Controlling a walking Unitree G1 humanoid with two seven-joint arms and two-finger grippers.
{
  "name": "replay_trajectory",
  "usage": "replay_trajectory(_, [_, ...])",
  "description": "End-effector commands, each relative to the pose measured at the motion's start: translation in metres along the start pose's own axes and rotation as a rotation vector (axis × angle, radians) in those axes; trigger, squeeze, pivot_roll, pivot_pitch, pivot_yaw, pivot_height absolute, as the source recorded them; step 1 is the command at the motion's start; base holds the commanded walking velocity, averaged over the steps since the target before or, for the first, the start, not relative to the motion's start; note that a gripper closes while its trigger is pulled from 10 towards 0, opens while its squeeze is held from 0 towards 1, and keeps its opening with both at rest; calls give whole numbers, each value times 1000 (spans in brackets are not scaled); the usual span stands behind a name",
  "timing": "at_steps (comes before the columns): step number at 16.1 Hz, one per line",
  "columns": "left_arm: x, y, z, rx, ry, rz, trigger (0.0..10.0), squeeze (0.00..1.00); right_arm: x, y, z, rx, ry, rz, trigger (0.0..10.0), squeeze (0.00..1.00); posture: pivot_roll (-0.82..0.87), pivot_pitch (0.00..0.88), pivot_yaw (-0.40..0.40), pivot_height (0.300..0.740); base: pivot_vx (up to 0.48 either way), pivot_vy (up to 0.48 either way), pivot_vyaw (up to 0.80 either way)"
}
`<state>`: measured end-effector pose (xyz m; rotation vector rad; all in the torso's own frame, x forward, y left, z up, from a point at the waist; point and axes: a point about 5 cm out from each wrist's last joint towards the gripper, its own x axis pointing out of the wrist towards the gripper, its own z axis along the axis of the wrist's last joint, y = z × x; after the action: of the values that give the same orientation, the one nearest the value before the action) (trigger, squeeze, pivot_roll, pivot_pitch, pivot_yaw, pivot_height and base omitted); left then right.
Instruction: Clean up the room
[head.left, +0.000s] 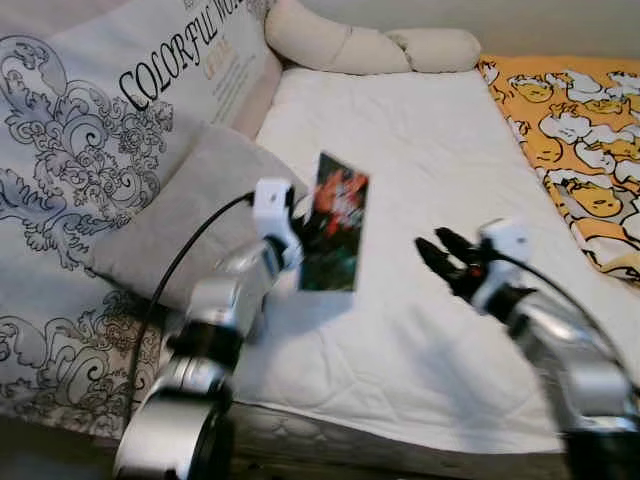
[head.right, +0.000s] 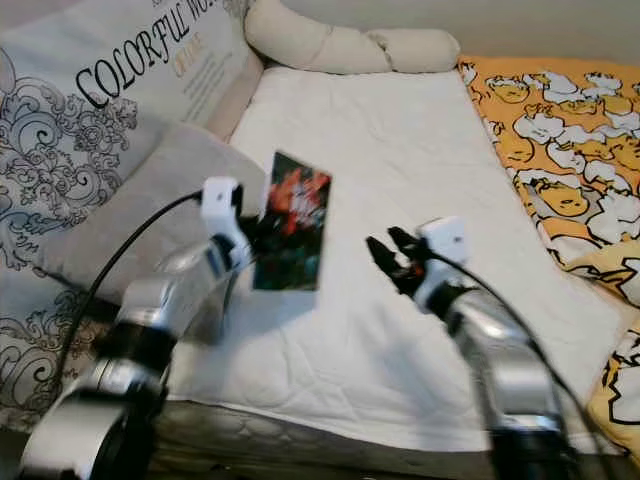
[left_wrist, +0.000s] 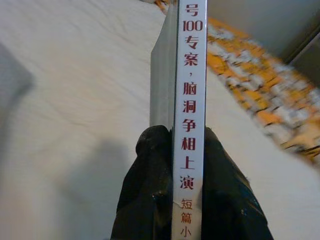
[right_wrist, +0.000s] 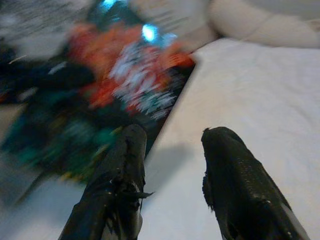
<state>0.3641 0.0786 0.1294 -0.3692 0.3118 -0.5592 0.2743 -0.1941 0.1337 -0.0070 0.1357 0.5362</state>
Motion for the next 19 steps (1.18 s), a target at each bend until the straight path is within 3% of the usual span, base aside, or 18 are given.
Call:
replay_trajectory(1, [6,-4,6,-52,-26,-27,10000,0,-9,0,6,15,-4,38,10000,0,-152,0,74,740,0,0,0])
replay_trajectory(3, [13,-6,-1,-61,6,-17,10000,0,-19,-1,7,-8,54,97,10000,0,-180,0,93,740,0,0,0])
replay_trajectory(6, [17,-6,-29,-85,118,40,10000,0,-31,6,5,-6,127,186,10000,0,-214,35,113,740,0,0,0])
replay_trajectory(10, [17,-5,-56,-9,198,118,10000,0,-38,15,1,3,197,241,10000,0,-235,62,109,740,0,0,0])
replay_trajectory(12, [17,-4,-59,37,206,151,10000,0,-44,18,-2,-1,243,262,10000,0,-243,68,105,740,0,0,0])
replay_trajectory(14, [17,-2,-58,67,200,194,10000,212,-46,18,-3,-2,266,264,10000,0,-243,71,104,740,0,0,0])
replay_trajectory(15, [17,-1,-57,84,201,207,10000,494,-47,18,-4,-2,269,263,10000,0,-244,71,101,740,0,0,0])
replay_trajectory(16, [17,-1,-56,74,195,213,10000,859,-46,18,-4,-4,270,262,10000,0,-244,71,101,740,0,0,0])
replay_trajectory(17, [17,0,-55,80,188,222,10000,1000,-45,18,-3,-5,273,263,10000,0,-244,71,97,740,0,0,0])
replay_trajectory(19, [17,0,-55,89,187,223,10000,1000,-45,18,-3,-5,277,264,10000,0,-243,69,96,740,0,0,0])
